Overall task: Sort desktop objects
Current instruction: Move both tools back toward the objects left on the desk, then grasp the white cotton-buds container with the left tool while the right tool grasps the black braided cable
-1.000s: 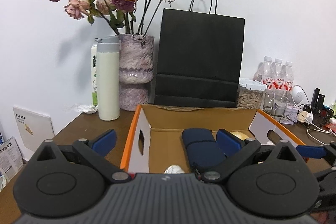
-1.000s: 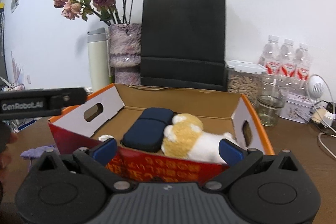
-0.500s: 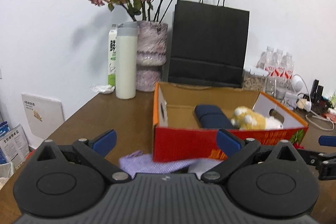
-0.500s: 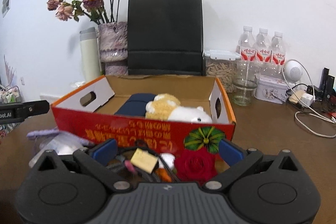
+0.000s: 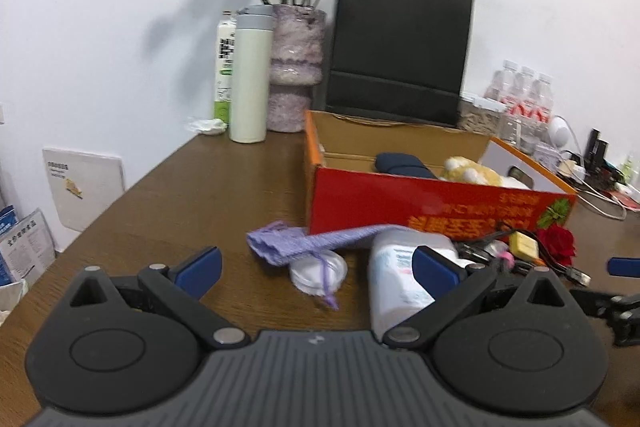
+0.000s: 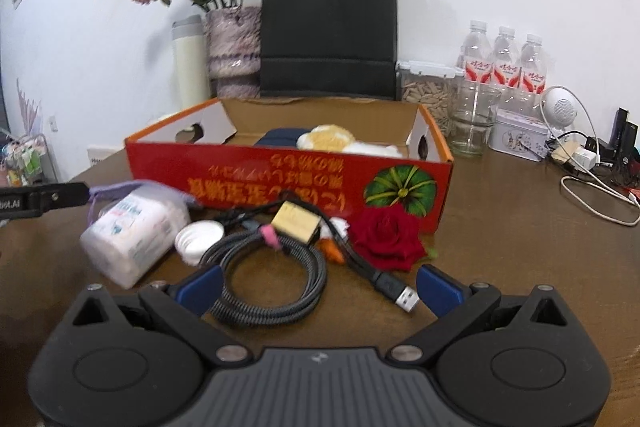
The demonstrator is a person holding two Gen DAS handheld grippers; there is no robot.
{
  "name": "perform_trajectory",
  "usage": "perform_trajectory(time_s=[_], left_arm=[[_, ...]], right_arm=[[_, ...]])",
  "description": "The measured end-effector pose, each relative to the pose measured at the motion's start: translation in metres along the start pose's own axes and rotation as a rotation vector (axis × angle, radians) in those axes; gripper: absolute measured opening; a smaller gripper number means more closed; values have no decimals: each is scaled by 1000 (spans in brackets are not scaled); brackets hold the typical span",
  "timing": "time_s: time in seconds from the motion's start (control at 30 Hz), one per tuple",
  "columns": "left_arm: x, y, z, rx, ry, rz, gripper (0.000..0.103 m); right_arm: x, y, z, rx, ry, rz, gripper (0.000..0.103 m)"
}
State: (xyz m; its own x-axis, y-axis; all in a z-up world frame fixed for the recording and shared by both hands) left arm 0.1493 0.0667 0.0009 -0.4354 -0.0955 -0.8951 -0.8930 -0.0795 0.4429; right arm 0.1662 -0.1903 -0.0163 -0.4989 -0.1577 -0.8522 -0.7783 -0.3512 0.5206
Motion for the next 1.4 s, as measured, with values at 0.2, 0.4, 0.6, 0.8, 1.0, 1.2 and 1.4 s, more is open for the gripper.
perform_trajectory(time_s=[0.2, 0.4, 0.6, 0.8, 1.0, 1.2, 1.4], left_arm=[[5, 1, -24, 58, -47, 15, 103], [5, -10, -49, 79, -86, 57, 103], [5, -28, -57, 90, -83, 131, 103], [2, -46, -61, 89, -71, 180, 94], [10, -57, -66, 121, -74, 219, 77], [16, -58, -68, 117, -96, 223, 75], [15, -57, -66, 126, -76, 218, 68]], right_arm=[[4, -5, 14, -18, 25, 35, 102], [1, -18, 19, -31, 16, 71, 100], [-3, -39, 24, -33, 20, 117, 97], [-8, -58, 27, -39, 14, 151, 96], [-8, -64, 25, -54, 11, 149, 93], [-6, -62, 26, -61, 22, 142, 93], [-5, -61, 26, -66, 23, 130, 91]])
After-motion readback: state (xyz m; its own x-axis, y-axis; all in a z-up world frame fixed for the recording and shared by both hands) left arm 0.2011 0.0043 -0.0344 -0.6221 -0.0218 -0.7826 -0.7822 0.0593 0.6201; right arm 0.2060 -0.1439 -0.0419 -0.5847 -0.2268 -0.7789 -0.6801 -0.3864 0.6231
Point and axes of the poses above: each gripper's, at about its wrist camera, not at the fingertips, and y roughly against the way its jaws point, z to its left, x to its underside, the point moved 5 cm from there along -y, roughly the way its jaws point, and after that the axes turned 5 degrees about -x, right-handed, at the moved point
